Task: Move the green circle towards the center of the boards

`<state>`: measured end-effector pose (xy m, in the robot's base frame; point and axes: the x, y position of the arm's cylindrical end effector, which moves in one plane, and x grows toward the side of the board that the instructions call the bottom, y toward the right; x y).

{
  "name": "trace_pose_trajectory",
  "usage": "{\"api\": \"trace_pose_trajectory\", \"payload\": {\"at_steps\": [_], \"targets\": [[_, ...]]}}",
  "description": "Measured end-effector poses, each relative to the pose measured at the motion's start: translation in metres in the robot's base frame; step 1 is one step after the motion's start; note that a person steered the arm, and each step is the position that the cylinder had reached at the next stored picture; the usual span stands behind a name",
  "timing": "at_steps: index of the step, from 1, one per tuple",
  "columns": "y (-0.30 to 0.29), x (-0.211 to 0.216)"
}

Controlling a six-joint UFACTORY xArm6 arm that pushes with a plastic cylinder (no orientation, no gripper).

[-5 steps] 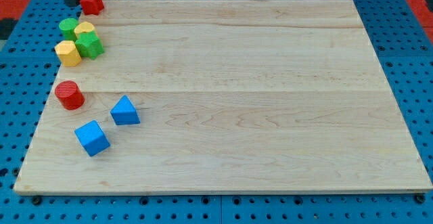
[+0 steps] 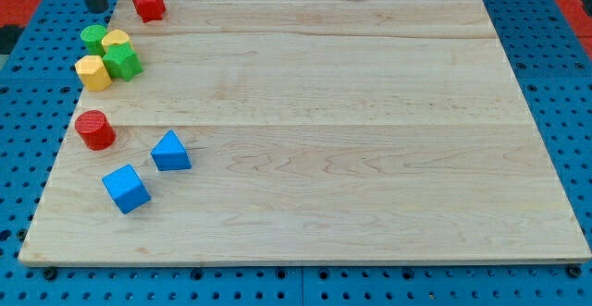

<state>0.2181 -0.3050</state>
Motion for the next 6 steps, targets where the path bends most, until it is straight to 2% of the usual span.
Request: {"api": "trace_pose_trajectory", "payload": {"at_steps": [1, 3, 4, 6], "targets": [[0.000, 0.000], [0.000, 0.028], [0.000, 0.059], [0.000, 0.065]]}}
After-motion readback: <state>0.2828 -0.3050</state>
